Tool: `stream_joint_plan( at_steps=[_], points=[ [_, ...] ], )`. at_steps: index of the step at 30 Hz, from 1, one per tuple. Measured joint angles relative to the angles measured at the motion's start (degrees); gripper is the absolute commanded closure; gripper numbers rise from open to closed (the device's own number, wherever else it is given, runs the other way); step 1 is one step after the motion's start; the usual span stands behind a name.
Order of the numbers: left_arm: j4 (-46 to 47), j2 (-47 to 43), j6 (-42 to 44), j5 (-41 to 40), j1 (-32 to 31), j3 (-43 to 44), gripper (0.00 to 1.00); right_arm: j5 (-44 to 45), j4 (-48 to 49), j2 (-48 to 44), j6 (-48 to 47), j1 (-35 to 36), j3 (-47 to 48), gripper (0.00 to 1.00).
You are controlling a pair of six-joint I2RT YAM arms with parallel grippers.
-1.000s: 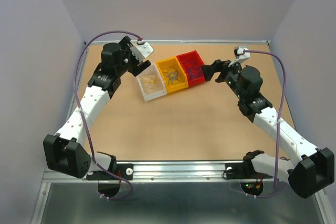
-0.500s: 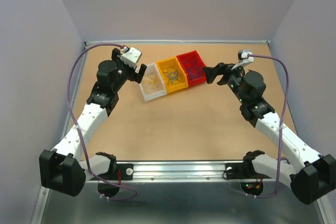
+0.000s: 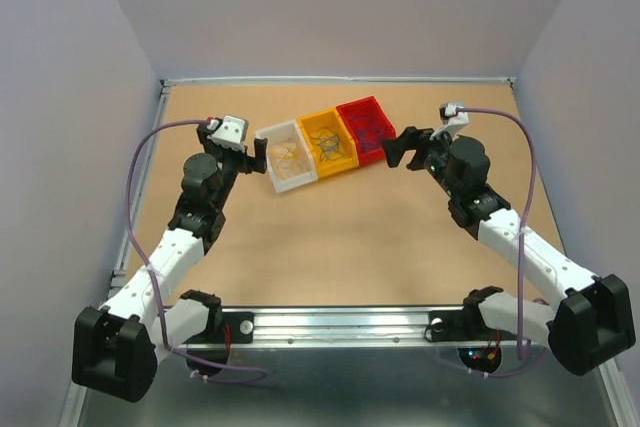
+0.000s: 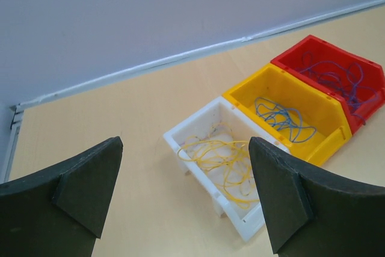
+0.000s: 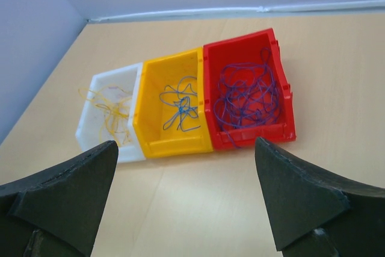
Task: Untangle the cables
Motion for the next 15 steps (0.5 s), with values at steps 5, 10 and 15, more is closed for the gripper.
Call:
stream_joint_plan(
  at_steps=[5,10,15],
  points=[
    [4.00,-1.42,-2.21,-6.21,0.11,-5.88,0.01,0.00,-0.15,0.00,0.37,0.00,-1.44,0.00],
    [6.51,-1.53,-3.17,-8.85,0.11,-6.49,0.01,0.00,0.00,-0.07,0.22,0.00,-1.44,0.00],
    [7.65,-1.60,-3.52,-9.92,0.11,-6.51,0.01,0.00,0.02,-0.11,-0.31,0.00,-1.44,0.01]
  ],
)
